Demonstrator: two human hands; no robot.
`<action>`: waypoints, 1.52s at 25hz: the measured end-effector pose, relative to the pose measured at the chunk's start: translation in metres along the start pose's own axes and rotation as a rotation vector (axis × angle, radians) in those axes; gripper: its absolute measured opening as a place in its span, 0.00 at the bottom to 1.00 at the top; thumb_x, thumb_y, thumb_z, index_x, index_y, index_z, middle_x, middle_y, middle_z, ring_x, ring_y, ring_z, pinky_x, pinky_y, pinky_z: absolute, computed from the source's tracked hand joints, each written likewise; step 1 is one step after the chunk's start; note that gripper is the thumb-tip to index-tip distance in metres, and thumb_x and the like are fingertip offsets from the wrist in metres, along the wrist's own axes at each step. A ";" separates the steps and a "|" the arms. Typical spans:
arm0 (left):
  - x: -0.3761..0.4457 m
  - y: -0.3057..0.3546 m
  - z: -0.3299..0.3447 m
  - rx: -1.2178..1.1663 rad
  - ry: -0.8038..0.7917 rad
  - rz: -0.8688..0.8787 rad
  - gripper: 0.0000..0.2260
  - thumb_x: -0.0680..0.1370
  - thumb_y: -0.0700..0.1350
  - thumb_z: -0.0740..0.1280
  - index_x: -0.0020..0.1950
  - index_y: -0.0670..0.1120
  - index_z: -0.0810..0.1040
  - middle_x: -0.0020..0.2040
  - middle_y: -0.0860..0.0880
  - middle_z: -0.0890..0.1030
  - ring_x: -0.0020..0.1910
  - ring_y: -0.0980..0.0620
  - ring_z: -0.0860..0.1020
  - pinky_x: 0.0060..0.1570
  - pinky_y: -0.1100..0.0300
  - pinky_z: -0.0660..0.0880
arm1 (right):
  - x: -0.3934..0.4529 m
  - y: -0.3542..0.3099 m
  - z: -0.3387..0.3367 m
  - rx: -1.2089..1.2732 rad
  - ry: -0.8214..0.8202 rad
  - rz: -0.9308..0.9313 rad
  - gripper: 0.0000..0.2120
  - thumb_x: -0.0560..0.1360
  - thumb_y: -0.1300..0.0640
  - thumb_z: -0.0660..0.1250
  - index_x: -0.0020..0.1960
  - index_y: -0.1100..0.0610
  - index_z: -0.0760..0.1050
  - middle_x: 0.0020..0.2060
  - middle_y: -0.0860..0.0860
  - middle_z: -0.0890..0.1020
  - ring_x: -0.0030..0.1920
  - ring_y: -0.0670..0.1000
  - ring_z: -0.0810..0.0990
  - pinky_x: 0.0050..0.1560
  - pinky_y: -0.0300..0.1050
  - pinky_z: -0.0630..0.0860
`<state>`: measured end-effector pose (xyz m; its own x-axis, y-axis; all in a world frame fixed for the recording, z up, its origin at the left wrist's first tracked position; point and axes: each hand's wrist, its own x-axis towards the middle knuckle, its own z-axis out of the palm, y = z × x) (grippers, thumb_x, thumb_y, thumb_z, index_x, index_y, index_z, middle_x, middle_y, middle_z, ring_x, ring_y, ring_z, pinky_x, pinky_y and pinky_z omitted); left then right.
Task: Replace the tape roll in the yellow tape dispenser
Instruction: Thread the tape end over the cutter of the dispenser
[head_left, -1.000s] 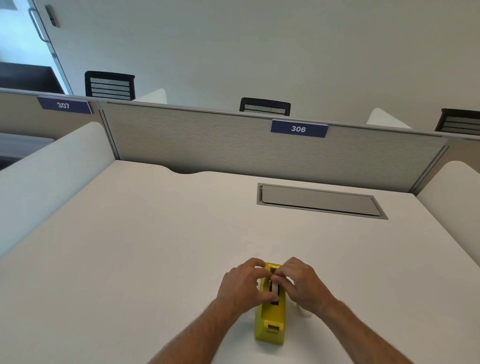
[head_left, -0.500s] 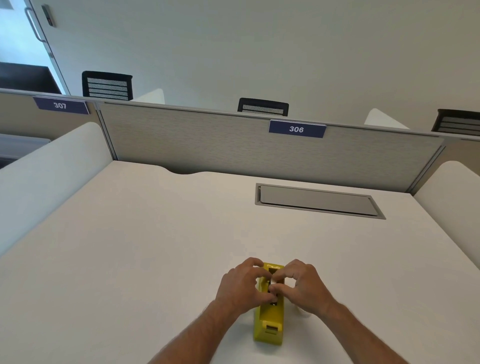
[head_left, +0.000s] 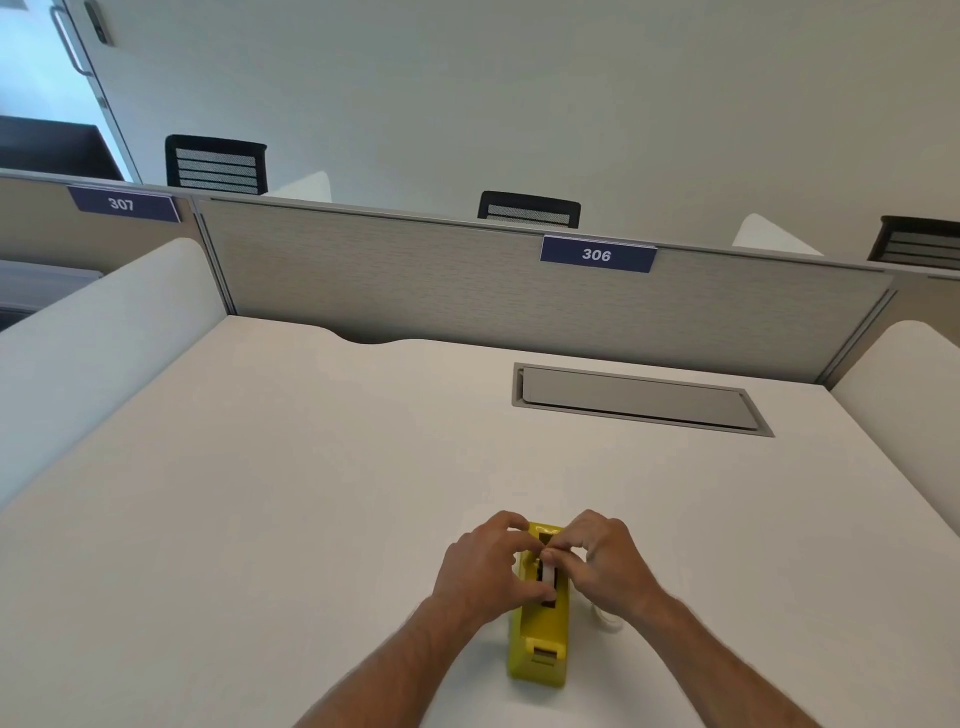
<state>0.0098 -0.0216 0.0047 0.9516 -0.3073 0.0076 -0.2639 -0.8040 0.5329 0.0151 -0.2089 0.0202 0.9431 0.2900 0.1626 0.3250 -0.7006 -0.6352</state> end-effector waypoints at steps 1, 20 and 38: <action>0.000 0.000 0.000 0.001 -0.002 0.000 0.27 0.64 0.69 0.72 0.60 0.61 0.79 0.66 0.62 0.73 0.50 0.58 0.79 0.49 0.56 0.79 | 0.000 0.000 0.001 -0.008 -0.004 -0.006 0.03 0.71 0.56 0.76 0.42 0.48 0.86 0.35 0.44 0.83 0.43 0.44 0.78 0.42 0.45 0.77; 0.004 -0.002 0.001 -0.050 -0.007 -0.003 0.26 0.62 0.68 0.74 0.57 0.60 0.81 0.63 0.63 0.73 0.49 0.58 0.78 0.47 0.60 0.77 | -0.013 -0.008 0.001 0.001 0.019 -0.047 0.10 0.69 0.60 0.78 0.44 0.46 0.85 0.37 0.26 0.80 0.47 0.42 0.79 0.49 0.44 0.77; 0.001 -0.003 0.002 -0.194 -0.023 -0.002 0.27 0.62 0.64 0.75 0.60 0.62 0.78 0.65 0.63 0.70 0.53 0.60 0.75 0.51 0.60 0.78 | -0.014 -0.019 0.011 -0.164 0.021 0.014 0.04 0.78 0.56 0.65 0.45 0.53 0.75 0.44 0.46 0.76 0.46 0.45 0.72 0.43 0.40 0.76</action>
<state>0.0113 -0.0204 0.0008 0.9477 -0.3189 -0.0114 -0.2246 -0.6920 0.6861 -0.0048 -0.1922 0.0215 0.9484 0.2669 0.1710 0.3170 -0.8019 -0.5064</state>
